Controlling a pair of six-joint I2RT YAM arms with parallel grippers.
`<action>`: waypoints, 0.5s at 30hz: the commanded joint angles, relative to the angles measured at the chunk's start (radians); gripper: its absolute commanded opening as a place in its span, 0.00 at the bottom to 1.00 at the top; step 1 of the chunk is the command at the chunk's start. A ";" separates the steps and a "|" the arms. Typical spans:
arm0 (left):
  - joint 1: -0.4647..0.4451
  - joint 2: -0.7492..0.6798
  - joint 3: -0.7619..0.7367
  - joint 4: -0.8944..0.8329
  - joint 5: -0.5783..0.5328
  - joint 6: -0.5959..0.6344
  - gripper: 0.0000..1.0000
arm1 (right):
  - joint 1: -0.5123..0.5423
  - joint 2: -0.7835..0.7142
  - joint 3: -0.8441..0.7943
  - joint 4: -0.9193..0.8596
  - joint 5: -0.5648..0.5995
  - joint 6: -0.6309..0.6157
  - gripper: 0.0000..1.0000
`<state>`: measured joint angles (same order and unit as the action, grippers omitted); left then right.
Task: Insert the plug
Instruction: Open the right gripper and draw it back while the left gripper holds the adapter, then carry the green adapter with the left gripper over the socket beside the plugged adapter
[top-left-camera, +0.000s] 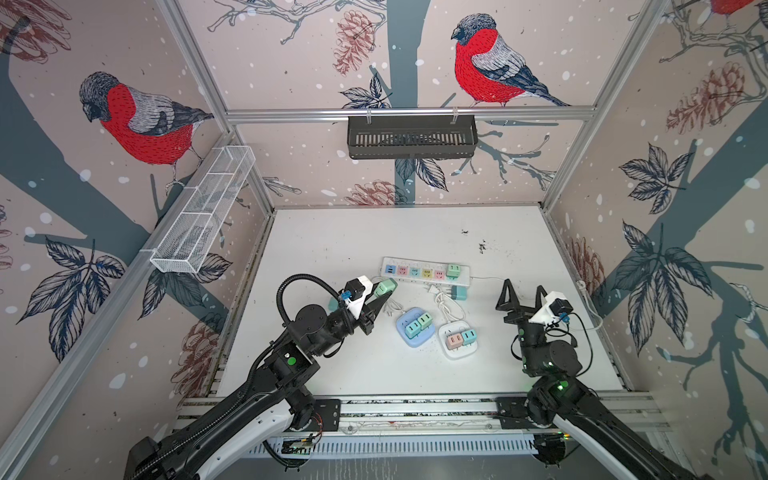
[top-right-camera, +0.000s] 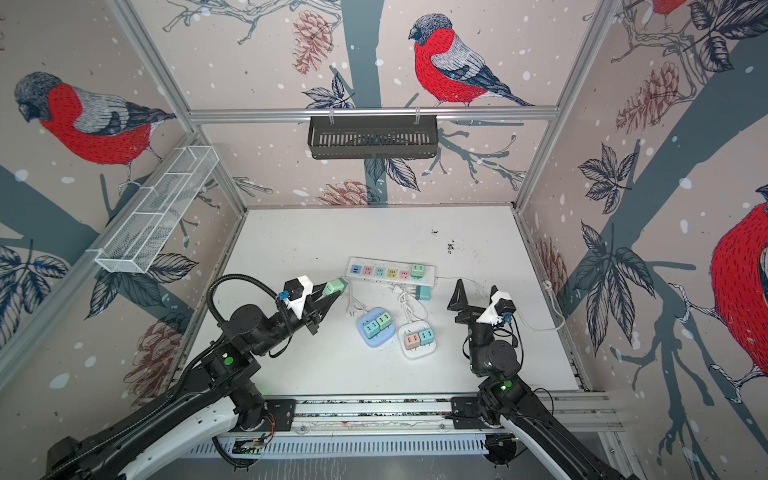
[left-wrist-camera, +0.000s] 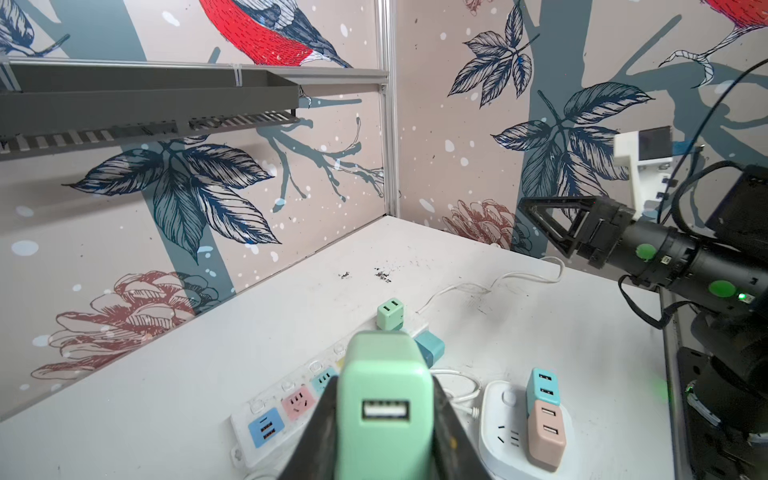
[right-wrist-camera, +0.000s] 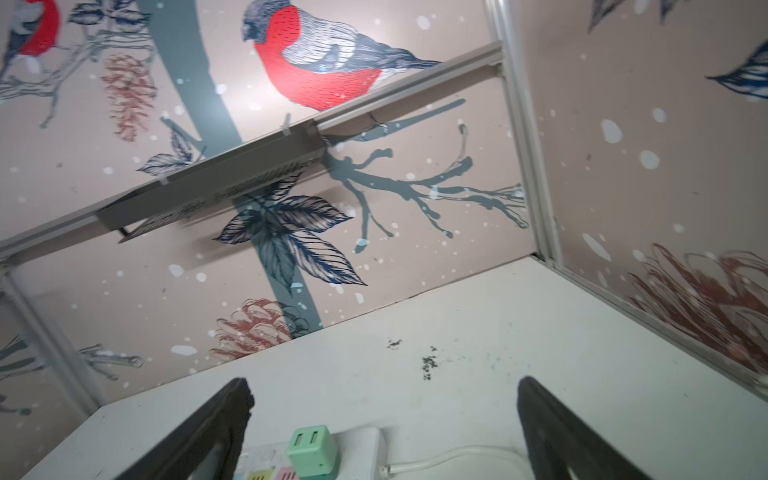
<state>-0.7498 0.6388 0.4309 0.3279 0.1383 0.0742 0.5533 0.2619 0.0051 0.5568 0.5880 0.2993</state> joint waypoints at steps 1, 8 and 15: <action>0.001 0.025 0.025 0.046 0.038 0.076 0.00 | -0.107 0.019 -0.019 -0.070 -0.167 0.162 1.00; 0.001 0.126 0.049 -0.001 0.082 0.318 0.00 | -0.265 0.216 -0.016 0.037 -0.183 0.196 0.99; 0.003 0.244 0.151 -0.104 -0.001 0.317 0.00 | -0.412 0.419 -0.037 0.203 -0.313 0.274 0.99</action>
<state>-0.7498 0.8551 0.5434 0.2546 0.1822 0.3481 0.1787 0.6300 0.0051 0.6376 0.3687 0.5114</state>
